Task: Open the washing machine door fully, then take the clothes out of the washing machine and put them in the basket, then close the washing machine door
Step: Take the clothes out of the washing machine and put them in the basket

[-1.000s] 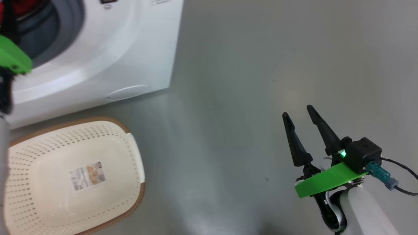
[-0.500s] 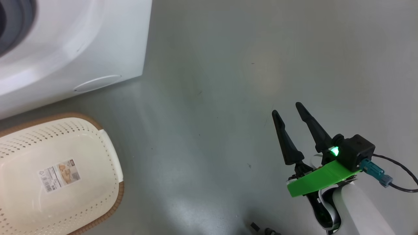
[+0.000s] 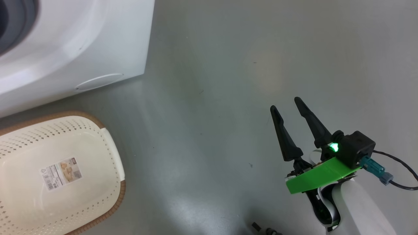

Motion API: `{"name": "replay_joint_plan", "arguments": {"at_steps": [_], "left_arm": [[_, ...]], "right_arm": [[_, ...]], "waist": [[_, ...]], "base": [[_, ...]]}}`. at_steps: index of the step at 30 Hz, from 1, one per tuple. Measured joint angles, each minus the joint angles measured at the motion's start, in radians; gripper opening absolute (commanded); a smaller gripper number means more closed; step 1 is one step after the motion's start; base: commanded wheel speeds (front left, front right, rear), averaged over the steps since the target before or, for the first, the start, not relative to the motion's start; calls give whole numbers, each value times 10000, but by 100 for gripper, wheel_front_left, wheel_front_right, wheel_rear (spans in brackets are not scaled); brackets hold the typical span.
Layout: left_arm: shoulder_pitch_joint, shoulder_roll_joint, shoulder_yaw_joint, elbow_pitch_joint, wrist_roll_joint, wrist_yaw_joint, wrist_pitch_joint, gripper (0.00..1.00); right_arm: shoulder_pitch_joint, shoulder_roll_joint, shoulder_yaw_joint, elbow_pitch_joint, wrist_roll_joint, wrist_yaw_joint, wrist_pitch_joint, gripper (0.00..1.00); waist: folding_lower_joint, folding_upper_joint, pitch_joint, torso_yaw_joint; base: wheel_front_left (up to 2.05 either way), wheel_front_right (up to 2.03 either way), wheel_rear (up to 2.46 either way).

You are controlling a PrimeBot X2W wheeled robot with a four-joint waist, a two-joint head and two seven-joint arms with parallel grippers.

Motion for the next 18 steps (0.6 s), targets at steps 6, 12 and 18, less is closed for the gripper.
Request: {"name": "replay_joint_plan", "arguments": {"at_steps": [6, 12, 18], "left_arm": [[11, -10, -44, -29, 2, 0, -282, 0], [270, -86, -29, -405, -132, -121, -993, 0], [1122, -355, -13, -1108, -297, -130, -1975, 0]], "right_arm": [[0, 0, -12, -4, -138, 0, 2, 100], [9, -2, -113, 0, -299, 0, 0, 100], [70, -4, -270, 54, -688, 0, 2, 100]], "waist": [[0, 0, -108, 76], [0, 0, -347, 282], [0, 0, -699, 575]], "base": [[0, 0, 0], [0, 0, 0], [0, 0, 0]]}}
